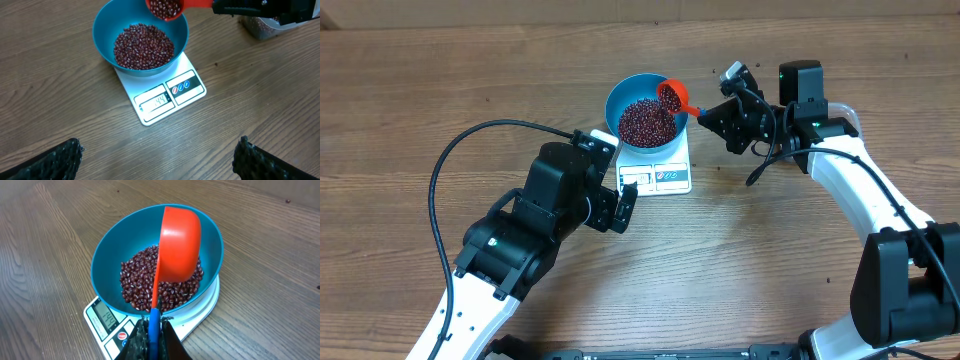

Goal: Scoop item into bowl and weigh 150g on scale
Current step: 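Tilt the scoop with the right gripper to pour beans into the bowl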

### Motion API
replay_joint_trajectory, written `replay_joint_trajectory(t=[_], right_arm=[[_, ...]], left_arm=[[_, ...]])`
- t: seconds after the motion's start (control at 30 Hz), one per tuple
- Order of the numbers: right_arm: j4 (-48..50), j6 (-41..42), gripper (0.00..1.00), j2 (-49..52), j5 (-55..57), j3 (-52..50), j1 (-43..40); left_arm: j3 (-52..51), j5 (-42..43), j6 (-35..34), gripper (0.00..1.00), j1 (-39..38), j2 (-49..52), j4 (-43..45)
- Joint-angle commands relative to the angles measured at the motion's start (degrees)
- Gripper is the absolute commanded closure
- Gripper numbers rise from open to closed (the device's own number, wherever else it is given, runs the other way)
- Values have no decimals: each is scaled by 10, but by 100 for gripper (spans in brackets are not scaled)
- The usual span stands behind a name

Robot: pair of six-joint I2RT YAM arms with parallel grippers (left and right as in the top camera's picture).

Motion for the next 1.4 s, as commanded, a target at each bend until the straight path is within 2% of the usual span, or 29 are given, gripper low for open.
replay_joint_trajectory(t=[0.0,1.37], right_arm=[[3,-17,96,2,-3,4,2],[-11,-31,96,2,-13,4,2]], left_arm=[[-4,-4,5,1,4,0,0],[-4,-4,4,0,4,0,0]])
